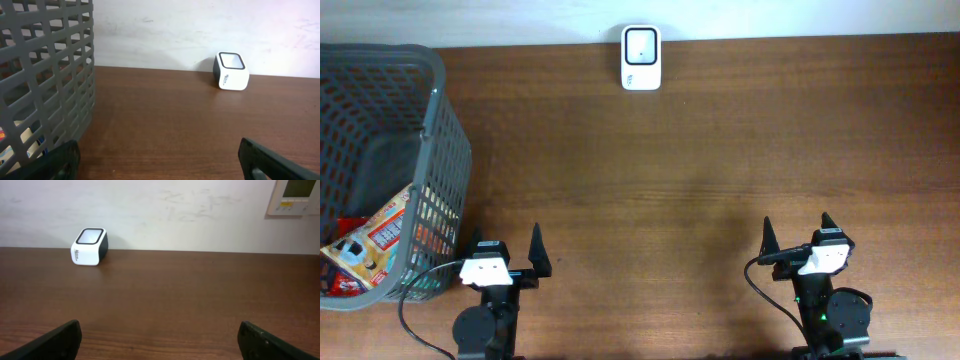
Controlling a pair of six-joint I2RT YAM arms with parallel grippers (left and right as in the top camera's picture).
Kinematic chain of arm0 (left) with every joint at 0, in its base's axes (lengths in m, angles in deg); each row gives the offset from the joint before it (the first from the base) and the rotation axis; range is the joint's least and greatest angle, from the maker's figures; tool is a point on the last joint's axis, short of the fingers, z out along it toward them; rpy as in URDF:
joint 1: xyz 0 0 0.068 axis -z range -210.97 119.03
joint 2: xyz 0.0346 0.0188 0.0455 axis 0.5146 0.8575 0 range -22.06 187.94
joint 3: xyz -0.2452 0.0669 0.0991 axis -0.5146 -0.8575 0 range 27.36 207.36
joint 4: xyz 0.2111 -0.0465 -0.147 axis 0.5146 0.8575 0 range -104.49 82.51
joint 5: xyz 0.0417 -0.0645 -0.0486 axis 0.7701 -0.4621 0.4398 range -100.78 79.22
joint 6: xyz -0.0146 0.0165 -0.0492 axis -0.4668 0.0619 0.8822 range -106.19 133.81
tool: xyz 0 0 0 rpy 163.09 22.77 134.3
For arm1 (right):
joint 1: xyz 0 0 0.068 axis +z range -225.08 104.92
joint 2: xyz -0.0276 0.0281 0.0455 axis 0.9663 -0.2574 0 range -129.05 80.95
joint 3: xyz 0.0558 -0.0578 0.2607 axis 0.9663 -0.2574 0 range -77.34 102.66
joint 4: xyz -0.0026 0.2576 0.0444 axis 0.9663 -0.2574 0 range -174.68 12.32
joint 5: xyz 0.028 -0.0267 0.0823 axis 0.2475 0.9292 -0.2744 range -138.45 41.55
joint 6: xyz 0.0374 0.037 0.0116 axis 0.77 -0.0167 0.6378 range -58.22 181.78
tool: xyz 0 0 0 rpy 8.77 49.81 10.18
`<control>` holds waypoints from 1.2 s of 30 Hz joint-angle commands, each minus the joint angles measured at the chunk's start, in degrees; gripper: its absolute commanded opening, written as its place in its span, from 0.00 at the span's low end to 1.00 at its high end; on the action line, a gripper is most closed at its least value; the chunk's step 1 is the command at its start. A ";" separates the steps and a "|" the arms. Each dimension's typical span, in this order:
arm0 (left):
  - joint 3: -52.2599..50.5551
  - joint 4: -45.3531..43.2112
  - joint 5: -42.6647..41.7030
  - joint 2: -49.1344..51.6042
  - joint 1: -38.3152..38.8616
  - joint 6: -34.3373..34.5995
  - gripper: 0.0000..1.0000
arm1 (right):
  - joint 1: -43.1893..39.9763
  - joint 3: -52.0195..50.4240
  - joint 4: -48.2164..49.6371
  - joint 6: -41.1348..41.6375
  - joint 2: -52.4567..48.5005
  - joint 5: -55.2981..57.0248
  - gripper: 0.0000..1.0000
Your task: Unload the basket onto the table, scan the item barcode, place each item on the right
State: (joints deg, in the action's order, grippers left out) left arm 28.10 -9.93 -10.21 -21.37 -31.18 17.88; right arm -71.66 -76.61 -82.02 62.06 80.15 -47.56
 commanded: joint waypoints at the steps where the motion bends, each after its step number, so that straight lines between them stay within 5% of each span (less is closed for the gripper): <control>1: -0.22 0.26 -0.39 -0.39 -0.35 -0.92 0.99 | 0.33 -0.42 -0.20 0.61 0.59 1.11 0.98; 36: -0.22 0.20 0.94 -0.39 -0.35 -1.42 0.99 | 0.33 -0.42 -0.20 0.61 0.48 1.11 0.99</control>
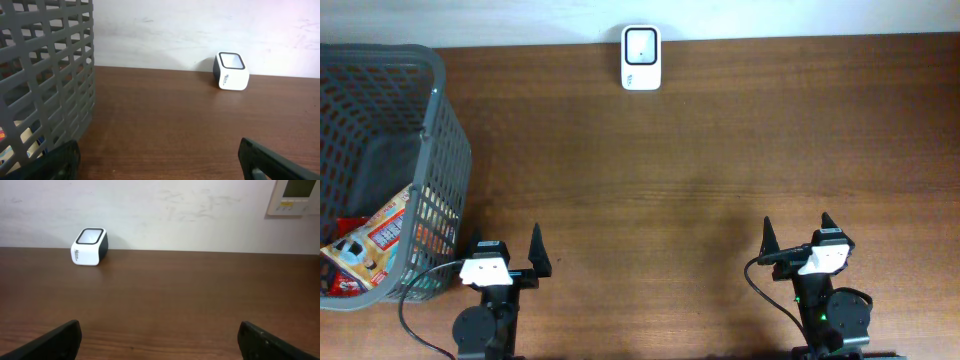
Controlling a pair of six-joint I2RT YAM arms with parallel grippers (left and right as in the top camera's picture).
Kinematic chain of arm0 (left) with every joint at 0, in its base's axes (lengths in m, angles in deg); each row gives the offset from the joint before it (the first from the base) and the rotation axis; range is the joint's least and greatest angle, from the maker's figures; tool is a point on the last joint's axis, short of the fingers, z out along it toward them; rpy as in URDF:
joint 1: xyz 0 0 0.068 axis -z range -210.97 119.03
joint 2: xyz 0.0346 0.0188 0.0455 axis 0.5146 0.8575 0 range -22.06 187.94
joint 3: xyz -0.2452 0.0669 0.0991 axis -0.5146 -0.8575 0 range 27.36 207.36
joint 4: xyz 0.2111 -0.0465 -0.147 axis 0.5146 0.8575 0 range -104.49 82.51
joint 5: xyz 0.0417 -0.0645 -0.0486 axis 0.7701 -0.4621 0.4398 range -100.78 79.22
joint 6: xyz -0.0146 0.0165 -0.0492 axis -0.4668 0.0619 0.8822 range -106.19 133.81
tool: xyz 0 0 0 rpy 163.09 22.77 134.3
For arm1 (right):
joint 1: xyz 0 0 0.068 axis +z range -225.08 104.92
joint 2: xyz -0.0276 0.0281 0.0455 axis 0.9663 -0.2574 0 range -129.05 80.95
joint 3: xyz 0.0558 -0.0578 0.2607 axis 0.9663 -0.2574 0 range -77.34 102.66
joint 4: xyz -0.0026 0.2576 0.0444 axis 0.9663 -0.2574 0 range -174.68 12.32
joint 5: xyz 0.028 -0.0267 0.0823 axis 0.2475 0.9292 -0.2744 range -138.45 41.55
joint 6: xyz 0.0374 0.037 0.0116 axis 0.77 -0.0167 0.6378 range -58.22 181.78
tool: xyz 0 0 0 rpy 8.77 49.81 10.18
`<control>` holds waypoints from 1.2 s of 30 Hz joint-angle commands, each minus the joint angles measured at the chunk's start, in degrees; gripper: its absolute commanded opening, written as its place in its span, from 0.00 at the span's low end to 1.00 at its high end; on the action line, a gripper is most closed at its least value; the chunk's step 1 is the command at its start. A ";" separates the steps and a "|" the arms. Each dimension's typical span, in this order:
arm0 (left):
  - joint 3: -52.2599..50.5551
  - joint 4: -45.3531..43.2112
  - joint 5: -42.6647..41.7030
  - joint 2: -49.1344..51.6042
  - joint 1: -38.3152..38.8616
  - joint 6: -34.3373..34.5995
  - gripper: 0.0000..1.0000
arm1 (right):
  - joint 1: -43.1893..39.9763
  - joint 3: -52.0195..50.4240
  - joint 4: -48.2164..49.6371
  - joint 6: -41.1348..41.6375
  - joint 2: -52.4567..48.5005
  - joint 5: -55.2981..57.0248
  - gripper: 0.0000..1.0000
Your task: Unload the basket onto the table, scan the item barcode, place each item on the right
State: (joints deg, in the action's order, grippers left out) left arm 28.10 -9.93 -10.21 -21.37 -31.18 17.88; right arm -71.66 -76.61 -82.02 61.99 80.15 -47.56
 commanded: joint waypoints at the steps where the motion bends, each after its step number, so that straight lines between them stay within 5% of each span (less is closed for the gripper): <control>1: -0.22 -0.04 2.93 -0.39 -0.35 -1.40 0.99 | 0.33 -0.42 -0.20 0.68 0.48 1.11 0.98; 4: -0.20 -5.46 -3.06 -0.39 -0.28 0.44 0.99 | 0.33 -0.42 -0.20 0.68 0.48 1.11 0.98; 6: -0.20 -23.37 -20.59 -0.39 -0.31 0.39 0.99 | 0.33 -0.42 -0.20 0.68 0.48 1.11 0.98; 8: 0.11 -38.91 -25.73 -0.39 -0.31 0.42 0.99 | 0.33 -0.42 -0.20 0.68 0.48 1.11 0.98; 13: 11.37 -28.74 -25.88 3.50 -0.31 0.13 0.99 | 0.33 -0.42 -0.20 0.68 0.48 1.11 0.99; 19: 29.49 -20.41 -34.82 23.37 -0.33 0.15 0.99 | 0.33 -0.42 -0.20 0.68 0.48 1.11 0.98; 24: 30.64 -31.12 -44.61 28.26 -0.35 0.17 0.99 | 0.33 -0.42 -0.20 0.68 0.48 1.11 0.98; 26: 35.82 -25.88 -44.96 29.88 -0.35 0.15 0.99 | 0.33 -0.42 -0.20 0.68 0.48 1.11 0.98; 31: 68.72 24.79 -45.88 44.06 -0.35 -13.86 0.99 | 0.33 -0.42 -0.20 0.68 0.48 1.11 0.98; 33: 71.01 27.30 -45.22 45.79 -0.35 -14.05 0.99 | 0.33 -0.42 -0.20 0.68 0.48 1.11 0.99; 36: 75.87 33.03 -25.22 48.41 -0.35 -3.23 0.99 | 0.33 -0.42 -0.20 0.68 0.48 1.11 0.99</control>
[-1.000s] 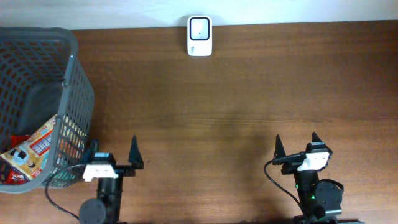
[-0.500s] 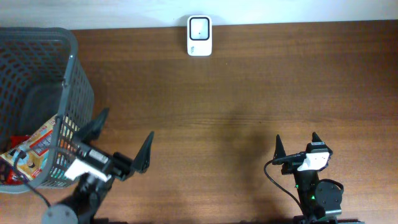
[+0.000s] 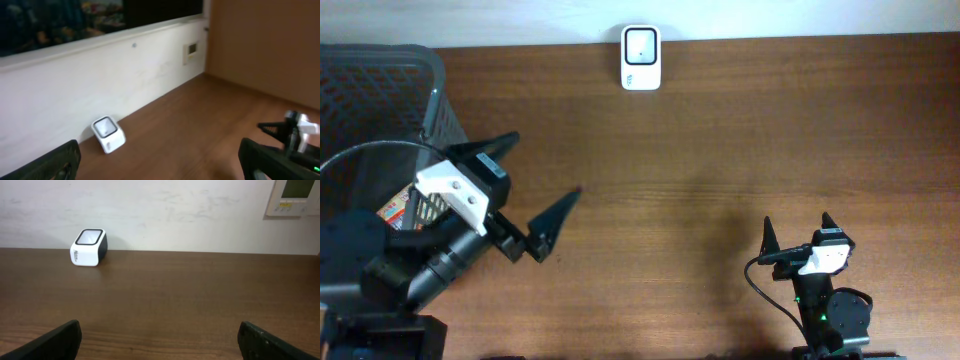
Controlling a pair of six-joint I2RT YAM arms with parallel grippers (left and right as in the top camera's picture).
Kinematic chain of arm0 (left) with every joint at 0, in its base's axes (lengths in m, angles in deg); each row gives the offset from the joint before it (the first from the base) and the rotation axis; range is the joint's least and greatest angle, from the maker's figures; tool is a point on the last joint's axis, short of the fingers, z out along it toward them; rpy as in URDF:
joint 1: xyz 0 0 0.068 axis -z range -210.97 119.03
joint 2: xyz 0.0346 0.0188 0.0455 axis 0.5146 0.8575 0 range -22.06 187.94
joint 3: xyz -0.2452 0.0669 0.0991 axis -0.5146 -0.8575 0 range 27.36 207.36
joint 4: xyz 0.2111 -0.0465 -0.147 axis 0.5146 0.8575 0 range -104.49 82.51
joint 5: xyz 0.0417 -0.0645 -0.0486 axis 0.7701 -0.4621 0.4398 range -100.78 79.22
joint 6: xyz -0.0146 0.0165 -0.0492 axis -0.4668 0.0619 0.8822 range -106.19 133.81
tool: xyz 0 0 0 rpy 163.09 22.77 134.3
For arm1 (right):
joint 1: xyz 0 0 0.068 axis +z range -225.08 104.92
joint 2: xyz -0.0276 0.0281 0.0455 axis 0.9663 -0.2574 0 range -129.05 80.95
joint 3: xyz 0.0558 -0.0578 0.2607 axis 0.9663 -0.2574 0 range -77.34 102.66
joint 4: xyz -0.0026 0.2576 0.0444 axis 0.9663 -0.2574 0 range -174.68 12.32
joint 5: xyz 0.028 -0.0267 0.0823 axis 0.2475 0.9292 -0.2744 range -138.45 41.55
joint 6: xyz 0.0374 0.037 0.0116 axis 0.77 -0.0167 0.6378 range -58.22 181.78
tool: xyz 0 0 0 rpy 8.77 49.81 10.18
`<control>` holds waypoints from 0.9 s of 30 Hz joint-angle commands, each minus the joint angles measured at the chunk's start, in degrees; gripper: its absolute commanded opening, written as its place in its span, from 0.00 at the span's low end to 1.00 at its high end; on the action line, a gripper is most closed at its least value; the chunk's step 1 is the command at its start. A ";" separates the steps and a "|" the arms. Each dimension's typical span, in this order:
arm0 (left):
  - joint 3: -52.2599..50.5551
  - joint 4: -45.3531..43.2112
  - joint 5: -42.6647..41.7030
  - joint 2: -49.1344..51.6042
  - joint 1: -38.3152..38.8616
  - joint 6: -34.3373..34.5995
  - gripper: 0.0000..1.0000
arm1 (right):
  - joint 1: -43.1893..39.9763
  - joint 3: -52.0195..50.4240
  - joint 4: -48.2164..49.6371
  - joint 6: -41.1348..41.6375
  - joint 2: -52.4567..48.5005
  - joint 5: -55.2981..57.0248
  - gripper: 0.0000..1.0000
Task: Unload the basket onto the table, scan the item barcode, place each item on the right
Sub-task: 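Reach the left gripper into the grey basket toward the yellow snack bag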
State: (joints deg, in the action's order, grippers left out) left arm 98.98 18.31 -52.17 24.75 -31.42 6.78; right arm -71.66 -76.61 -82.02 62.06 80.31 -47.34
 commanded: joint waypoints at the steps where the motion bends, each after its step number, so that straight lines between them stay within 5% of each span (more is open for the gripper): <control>1: 9.64 11.74 25.42 5.14 -0.11 11.15 0.99 | 0.33 -0.42 -0.20 0.61 0.33 0.90 0.99; 3: 16.39 18.75 33.40 11.76 -0.11 11.98 0.99 | 0.33 -0.42 -0.20 0.61 0.33 0.90 0.99; 5: 16.72 19.58 25.35 14.97 -0.11 11.93 0.99 | 0.33 -0.42 -0.20 0.61 0.33 0.92 0.98; 7: 16.81 17.59 25.92 16.48 -0.20 12.55 0.99 | 0.33 -0.42 -0.20 0.61 0.33 0.90 0.98; 12: 29.24 20.92 37.35 24.37 -10.38 26.67 0.99 | 0.33 -0.42 -0.20 0.61 0.33 0.90 0.98; 14: 30.27 20.74 48.63 26.62 -16.06 33.53 0.99 | 0.33 -0.42 -0.20 0.61 0.33 0.90 0.99; 19: 29.94 30.99 54.84 34.69 -22.58 34.62 0.99 | 0.33 -0.42 -0.20 0.61 0.33 0.90 0.99; 27: 29.90 35.50 63.28 52.72 -28.22 40.76 0.99 | 0.33 -0.42 -0.20 0.61 0.33 0.90 0.98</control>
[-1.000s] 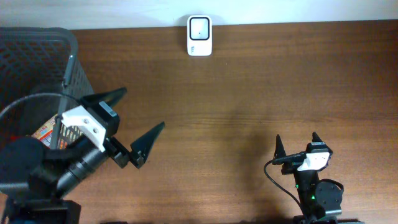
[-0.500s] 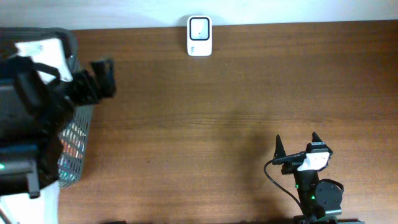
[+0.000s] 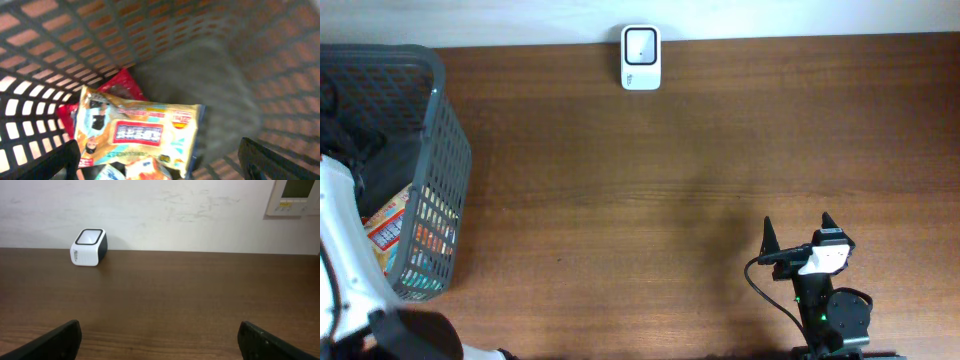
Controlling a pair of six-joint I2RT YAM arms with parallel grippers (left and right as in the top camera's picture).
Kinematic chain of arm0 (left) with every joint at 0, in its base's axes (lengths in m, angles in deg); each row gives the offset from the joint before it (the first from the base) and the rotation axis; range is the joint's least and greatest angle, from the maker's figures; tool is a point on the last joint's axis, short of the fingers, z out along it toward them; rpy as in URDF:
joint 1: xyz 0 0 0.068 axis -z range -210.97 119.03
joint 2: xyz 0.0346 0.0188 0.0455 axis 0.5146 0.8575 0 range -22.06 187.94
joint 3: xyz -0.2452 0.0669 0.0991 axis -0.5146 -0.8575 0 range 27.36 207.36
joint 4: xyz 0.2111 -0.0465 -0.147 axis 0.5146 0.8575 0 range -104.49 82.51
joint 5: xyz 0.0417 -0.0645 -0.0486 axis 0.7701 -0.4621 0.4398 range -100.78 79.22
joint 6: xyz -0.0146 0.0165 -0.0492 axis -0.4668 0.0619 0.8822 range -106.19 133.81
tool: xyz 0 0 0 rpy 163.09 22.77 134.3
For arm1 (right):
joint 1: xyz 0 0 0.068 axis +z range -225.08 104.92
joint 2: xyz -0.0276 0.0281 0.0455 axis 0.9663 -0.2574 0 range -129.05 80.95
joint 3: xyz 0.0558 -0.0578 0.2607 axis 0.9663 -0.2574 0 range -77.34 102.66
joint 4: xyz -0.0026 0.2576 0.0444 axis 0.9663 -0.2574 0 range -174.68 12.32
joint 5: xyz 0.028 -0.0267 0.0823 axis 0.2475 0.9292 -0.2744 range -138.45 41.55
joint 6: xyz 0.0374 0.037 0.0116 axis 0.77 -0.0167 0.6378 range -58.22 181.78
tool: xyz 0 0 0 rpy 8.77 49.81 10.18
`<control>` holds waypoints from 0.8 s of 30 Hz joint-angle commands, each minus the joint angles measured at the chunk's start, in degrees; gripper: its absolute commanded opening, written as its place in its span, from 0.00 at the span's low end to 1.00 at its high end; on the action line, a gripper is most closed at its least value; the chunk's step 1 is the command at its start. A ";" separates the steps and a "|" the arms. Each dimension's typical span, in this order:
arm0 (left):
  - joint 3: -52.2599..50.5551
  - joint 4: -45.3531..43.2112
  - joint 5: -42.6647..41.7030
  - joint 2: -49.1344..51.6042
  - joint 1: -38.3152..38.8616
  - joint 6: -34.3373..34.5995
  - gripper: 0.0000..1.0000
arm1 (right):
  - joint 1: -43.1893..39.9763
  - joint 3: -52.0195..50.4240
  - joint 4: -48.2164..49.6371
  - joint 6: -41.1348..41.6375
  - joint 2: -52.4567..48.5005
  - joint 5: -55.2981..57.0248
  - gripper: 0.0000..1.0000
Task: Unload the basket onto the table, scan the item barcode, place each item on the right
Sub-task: 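Reach the left gripper into the grey basket toward the yellow snack bag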
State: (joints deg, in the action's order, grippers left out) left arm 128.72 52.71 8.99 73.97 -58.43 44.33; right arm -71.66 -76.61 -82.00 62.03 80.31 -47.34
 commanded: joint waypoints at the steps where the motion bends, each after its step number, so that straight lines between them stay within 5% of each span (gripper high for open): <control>1: 0.13 1.36 2.12 5.09 -1.46 3.34 0.99 | 0.33 -0.42 -0.22 0.63 0.33 0.90 0.98; 14: -0.07 2.40 1.90 22.36 -1.46 -0.50 0.99 | 0.33 -0.42 -0.22 0.63 0.33 0.90 0.98; 24: -0.11 2.67 -2.40 28.33 -1.49 24.02 0.99 | 0.33 -0.42 -0.22 0.63 0.33 0.90 0.98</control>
State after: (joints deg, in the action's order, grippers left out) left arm 128.72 55.12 8.13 100.66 -59.61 60.99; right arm -71.66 -76.61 -82.02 62.01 80.31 -47.34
